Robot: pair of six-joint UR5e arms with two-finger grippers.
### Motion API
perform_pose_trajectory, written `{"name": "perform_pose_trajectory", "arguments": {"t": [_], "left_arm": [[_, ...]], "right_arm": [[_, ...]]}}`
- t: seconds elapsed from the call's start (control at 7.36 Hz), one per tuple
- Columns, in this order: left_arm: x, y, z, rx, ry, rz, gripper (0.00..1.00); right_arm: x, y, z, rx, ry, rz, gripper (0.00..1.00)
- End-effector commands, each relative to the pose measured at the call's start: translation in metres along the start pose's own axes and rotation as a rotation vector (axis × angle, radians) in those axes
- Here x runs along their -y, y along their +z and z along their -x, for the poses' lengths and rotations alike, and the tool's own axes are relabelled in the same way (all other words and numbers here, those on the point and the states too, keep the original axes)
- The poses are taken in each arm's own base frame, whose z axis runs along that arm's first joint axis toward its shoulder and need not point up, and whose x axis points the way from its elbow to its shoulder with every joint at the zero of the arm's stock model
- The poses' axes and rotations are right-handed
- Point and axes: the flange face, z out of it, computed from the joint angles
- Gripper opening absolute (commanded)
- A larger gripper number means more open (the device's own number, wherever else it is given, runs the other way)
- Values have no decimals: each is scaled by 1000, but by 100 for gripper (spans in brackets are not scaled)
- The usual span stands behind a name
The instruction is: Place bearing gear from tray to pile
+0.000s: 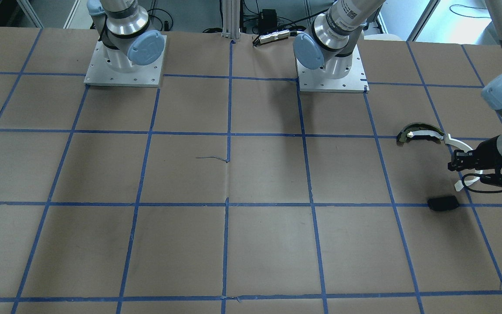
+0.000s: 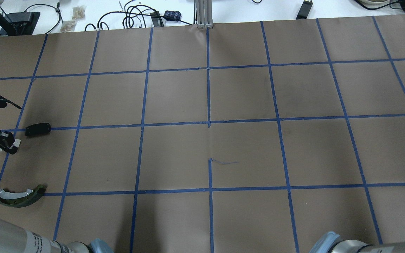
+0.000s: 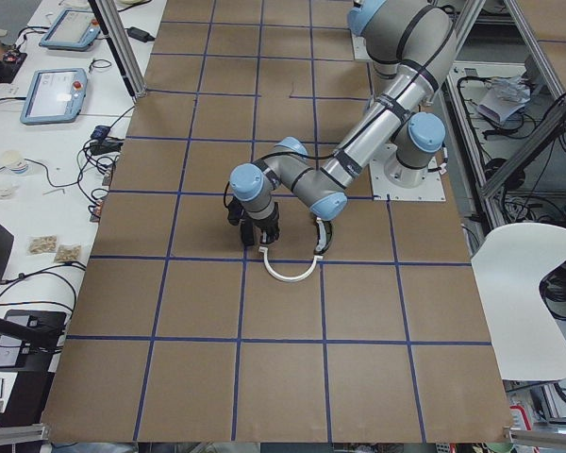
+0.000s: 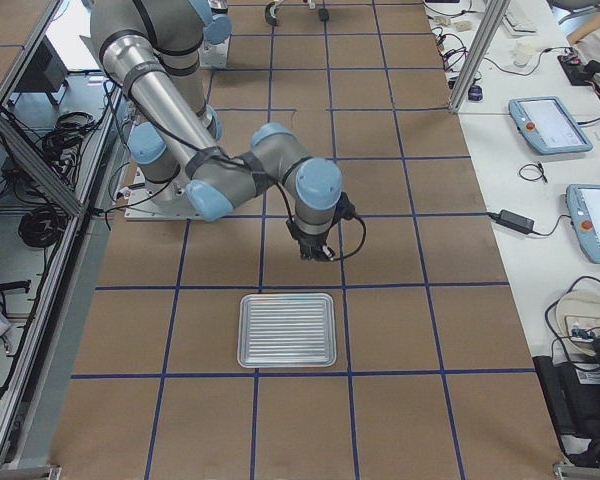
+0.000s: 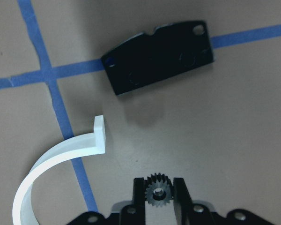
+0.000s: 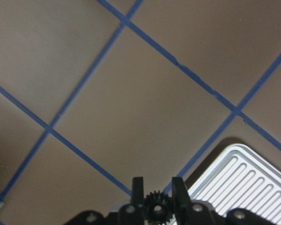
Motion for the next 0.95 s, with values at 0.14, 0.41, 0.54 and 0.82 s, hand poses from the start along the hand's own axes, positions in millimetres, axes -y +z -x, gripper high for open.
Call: {"name": "perform_pose_trajectory", "arguments": {"t": [0.14,0.41,0.54,0.82], "left_arm": [[5,18,4,-18,-2,25,0],[7,26,2,-49,-16,26,0],[7,26,2,-52,-19,27,3],[7,28,2,-56,-20,30,60]], "right_arm": [[130,-31,138,-9,140,30,4],[203,-18,221,-9,314,37,4],[249,6,275,-8,396,68,4],[351,79,353,-64,457,-9,4]]}}
